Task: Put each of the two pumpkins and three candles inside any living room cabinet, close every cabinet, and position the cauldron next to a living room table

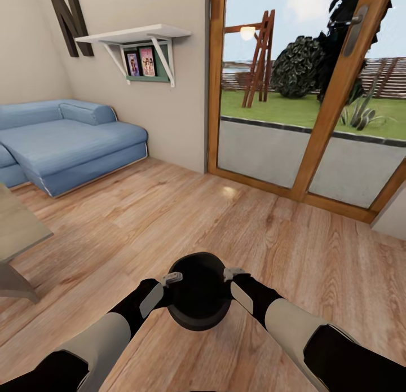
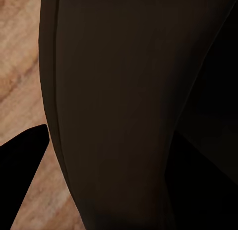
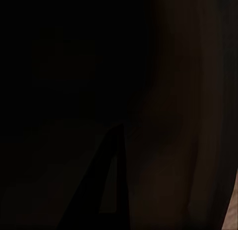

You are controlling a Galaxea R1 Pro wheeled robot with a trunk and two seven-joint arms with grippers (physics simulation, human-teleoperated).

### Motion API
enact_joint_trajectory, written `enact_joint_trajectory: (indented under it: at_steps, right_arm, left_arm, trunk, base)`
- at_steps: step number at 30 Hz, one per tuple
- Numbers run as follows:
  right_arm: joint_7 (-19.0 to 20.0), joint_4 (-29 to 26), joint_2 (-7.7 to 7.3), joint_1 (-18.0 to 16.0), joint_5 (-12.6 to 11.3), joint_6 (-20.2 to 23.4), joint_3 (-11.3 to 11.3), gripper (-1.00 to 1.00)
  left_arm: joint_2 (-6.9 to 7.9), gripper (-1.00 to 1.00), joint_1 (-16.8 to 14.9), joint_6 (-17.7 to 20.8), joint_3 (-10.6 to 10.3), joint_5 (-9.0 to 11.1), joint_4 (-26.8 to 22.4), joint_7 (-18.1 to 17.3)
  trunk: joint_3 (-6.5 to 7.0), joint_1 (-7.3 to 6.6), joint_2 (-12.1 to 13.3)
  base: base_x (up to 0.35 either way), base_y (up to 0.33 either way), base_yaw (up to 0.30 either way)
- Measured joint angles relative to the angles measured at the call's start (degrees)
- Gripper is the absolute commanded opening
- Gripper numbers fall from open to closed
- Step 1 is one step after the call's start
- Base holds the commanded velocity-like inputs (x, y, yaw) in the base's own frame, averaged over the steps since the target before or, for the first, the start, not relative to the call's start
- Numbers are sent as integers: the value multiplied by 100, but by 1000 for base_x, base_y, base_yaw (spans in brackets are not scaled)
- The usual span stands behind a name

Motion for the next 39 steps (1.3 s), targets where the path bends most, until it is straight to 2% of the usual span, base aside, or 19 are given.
enact_joint_trajectory:
  at_steps: [39]
  right_arm:
    - [-1,2,5,0,23,2,-13,-100]
  left_arm:
    - [2,-100,1,0,-2,4,-1,1]
  trunk:
    - [359,0,0]
  base:
    - [0,0,0]
